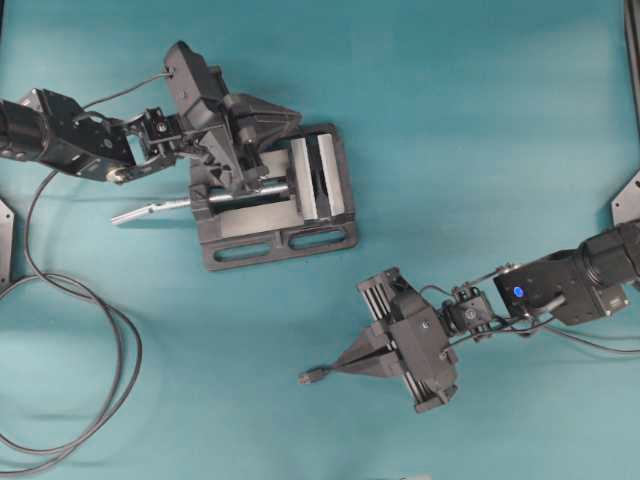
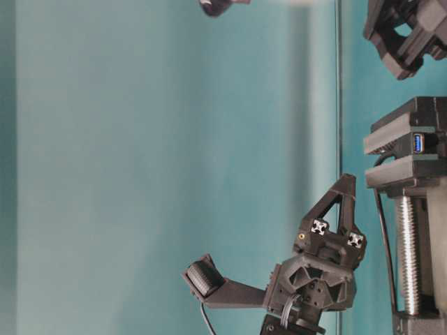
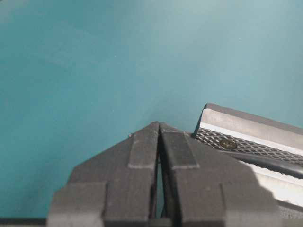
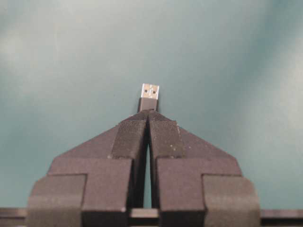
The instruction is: Insert the USB cable into the fixed female connector.
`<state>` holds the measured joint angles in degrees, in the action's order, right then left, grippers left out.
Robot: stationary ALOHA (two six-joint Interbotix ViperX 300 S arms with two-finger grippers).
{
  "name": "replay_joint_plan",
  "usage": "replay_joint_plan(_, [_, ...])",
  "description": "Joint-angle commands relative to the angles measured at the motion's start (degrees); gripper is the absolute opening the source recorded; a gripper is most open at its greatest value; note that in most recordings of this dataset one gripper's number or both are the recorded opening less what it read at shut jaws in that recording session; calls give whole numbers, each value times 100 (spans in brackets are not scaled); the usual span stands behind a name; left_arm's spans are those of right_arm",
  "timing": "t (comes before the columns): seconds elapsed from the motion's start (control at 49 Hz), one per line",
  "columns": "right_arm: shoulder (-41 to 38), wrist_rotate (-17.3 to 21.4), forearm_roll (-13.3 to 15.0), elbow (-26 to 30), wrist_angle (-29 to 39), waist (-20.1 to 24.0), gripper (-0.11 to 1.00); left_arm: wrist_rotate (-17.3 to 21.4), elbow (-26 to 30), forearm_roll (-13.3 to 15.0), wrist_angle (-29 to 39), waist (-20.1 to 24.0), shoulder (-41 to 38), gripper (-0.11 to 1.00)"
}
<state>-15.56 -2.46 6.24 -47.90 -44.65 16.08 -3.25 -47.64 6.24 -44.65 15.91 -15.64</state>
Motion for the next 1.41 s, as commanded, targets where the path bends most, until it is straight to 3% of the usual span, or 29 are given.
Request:
replay_joint_plan(0.0, [62, 26, 0, 88, -44, 18, -1, 88, 0, -167, 9, -44, 413, 1])
replay_joint_plan(0.082, [97, 35, 0, 105, -44, 18, 0, 70, -123, -176, 132, -44, 721, 7])
replay_joint_plan(0.204, [193, 105, -9, 105, 9, 26, 0, -44, -334, -167, 527, -114, 1248, 3])
replay_joint_plan(0.327, [237, 167, -9, 114, 193, 9, 0, -308, -404, -167, 1661, -281, 1819, 8])
replay_joint_plan(0.388, [229, 167, -18, 114, 290, 9, 0, -448, -378, -167, 2417, -334, 2065, 18])
replay_joint_plan(0.47, [237, 176, -18, 123, 316, 9, 0, -536, -352, -167, 3199, -369, 2435, 40])
replay_joint_plan(0.592, [229, 176, -9, 237, 343, -9, 7, -615, -422, -167, 3656, -457, 2997, 75])
replay_joint_plan(0.654, [229, 176, -9, 290, 343, -35, 20, -642, -475, -167, 3577, -501, 3226, 91])
replay_joint_plan(0.715, [229, 176, -9, 325, 369, -62, 36, -615, -589, -167, 3401, -624, 3437, 99])
replay_joint_plan(0.837, [193, 185, -70, 413, 571, -132, 72, -633, -879, -167, 2646, -703, 3568, 98])
replay_joint_plan(0.878, [167, 193, -79, 439, 650, -141, 78, -650, -1011, -167, 2250, -756, 3595, 97])
replay_joint_plan(0.98, [79, 193, -70, 519, 773, -158, 74, -650, -1354, -167, 853, -1063, 3621, 97])
replay_joint_plan(1.144, [-123, 325, -79, 589, 800, -88, 71, -659, -2013, -158, -1160, -1037, 3700, 97])
replay_joint_plan(1.266, [-193, 536, -88, 642, 800, 9, 71, -633, -2347, -158, -1081, -1072, 3841, 97])
replay_joint_plan(1.389, [-211, 712, -176, 659, 861, 53, 71, -589, -2355, -185, -167, -1099, 4087, 97])
